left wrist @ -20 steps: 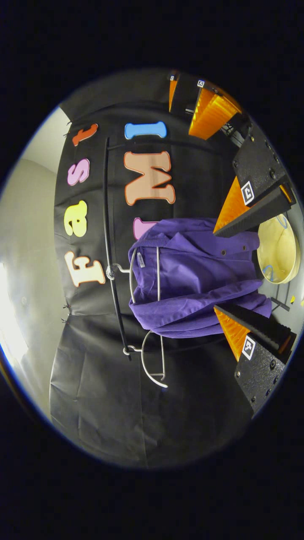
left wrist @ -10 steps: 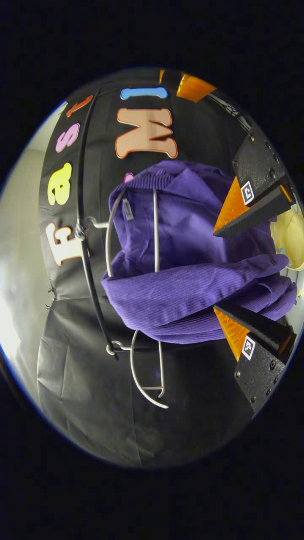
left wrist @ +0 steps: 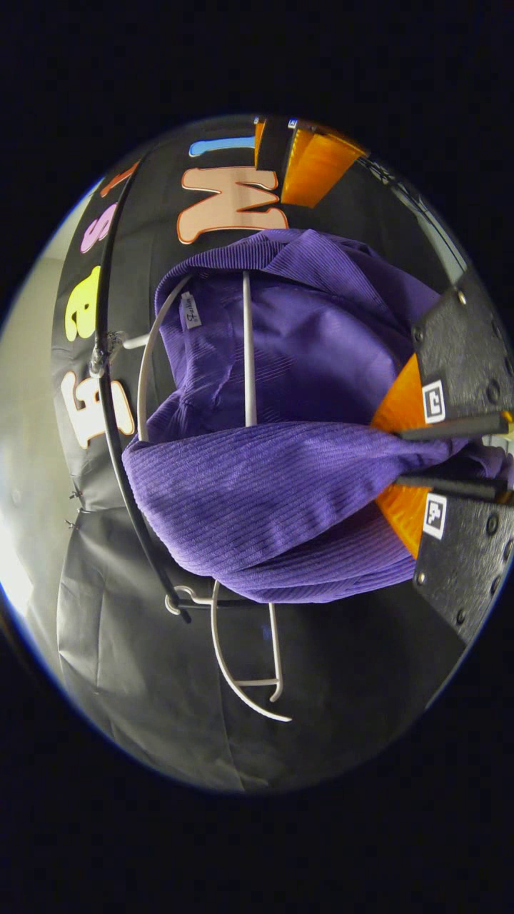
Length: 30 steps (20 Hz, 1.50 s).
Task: Grasp the clothes on the hanger with both hands and then place them into the laundry hamper below.
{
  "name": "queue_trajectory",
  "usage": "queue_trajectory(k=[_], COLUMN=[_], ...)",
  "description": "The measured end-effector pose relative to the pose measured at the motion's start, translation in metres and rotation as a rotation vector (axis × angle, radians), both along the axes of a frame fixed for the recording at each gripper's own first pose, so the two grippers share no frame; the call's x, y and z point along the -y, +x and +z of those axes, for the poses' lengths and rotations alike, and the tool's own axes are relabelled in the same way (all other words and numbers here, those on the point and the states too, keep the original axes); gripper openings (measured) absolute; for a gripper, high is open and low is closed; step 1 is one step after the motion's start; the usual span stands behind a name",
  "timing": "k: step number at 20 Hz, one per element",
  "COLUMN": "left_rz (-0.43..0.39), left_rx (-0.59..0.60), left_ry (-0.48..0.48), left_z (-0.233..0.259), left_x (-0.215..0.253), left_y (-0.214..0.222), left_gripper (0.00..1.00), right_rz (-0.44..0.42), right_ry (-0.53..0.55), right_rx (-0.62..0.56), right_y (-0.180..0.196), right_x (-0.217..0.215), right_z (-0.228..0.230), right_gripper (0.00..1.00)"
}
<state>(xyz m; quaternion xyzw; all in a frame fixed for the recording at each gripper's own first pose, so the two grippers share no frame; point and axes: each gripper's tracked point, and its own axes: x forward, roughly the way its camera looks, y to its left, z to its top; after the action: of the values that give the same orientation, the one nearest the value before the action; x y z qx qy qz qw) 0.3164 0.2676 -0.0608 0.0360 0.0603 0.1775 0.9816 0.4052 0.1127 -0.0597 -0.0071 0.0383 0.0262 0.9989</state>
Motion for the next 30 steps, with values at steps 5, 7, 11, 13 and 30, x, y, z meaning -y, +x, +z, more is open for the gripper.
queue_trajectory(k=[5,7,11,13,30], left_rz=[-0.035,-0.049,-0.067,-0.072,-0.05], left_rx=[-0.029,-0.034,-0.03,-0.029,0.049], left_ry=[0.014,0.011,0.022,0.03,0.02], left_z=[0.002,0.004,0.009,0.011,0.075], left_x=[-0.005,-0.006,-0.009,-0.011,-0.035], left_y=[-0.001,-0.003,-0.007,-0.01,-0.056], left_gripper=[0.04,0.01,0.01,0.0,0.03], right_rz=[-0.082,-0.115,-0.184,-0.221,-0.344], right_ry=[0.043,0.06,0.061,0.046,-0.016], right_rx=[-0.011,-0.017,-0.019,-0.034,-0.094], right_y=[0.042,0.061,0.092,0.099,0.093], right_x=[-0.003,-0.006,-0.001,0.006,0.04], right_z=[-0.013,-0.019,-0.028,-0.037,-0.045], right_gripper=[0.96,1.0,0.96,0.96,0.22])
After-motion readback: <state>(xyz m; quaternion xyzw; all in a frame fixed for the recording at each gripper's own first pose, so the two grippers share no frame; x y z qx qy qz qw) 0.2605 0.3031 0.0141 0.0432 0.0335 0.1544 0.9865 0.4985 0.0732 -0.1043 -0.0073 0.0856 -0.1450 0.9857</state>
